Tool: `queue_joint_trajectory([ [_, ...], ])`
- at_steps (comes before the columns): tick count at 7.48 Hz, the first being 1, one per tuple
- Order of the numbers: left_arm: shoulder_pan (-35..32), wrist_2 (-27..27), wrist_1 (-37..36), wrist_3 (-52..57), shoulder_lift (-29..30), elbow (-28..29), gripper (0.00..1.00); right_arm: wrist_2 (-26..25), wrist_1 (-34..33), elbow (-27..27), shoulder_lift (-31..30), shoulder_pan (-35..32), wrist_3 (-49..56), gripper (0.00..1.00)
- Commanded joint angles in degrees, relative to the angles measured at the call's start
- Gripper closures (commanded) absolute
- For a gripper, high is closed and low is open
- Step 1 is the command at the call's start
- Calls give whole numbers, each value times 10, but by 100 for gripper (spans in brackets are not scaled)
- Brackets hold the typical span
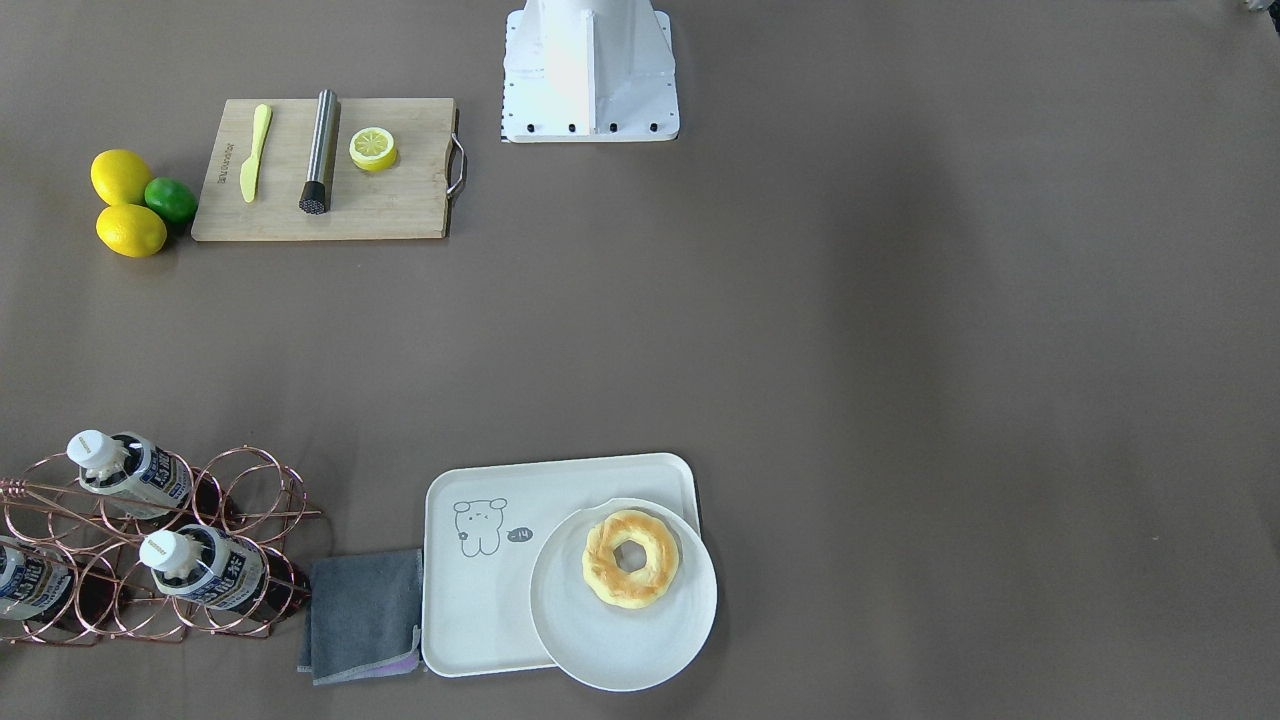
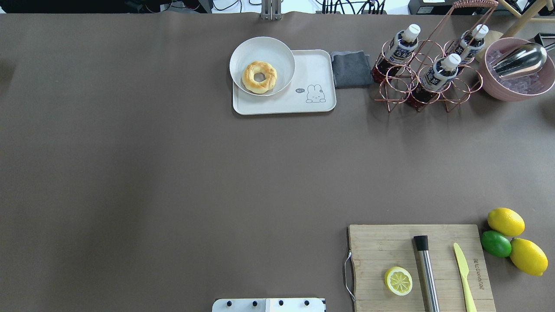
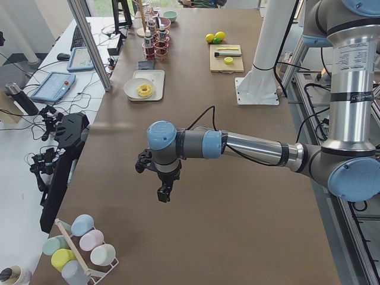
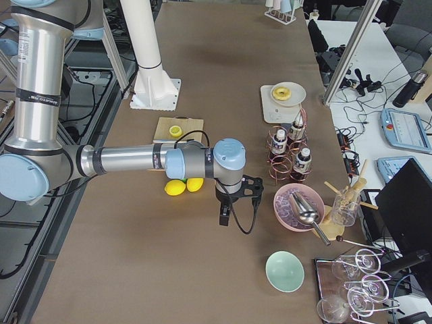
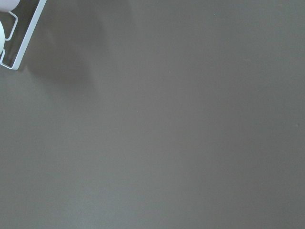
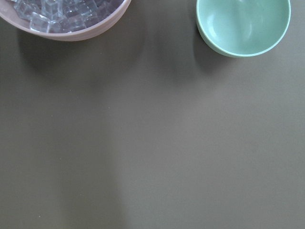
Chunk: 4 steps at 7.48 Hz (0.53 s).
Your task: Place tea on tray
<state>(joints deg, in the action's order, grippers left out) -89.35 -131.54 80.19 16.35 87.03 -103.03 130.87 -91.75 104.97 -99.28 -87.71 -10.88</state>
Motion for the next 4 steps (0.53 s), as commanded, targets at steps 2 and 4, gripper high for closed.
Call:
queue_joint_trajectory([
  [2,-1,0,16,2,3,-7,3,1,-1,0,-1,-1,1,0],
  [4,-2,-26,94,-4,-9,26,3,5,-2,-1,-7,-1,1,0],
])
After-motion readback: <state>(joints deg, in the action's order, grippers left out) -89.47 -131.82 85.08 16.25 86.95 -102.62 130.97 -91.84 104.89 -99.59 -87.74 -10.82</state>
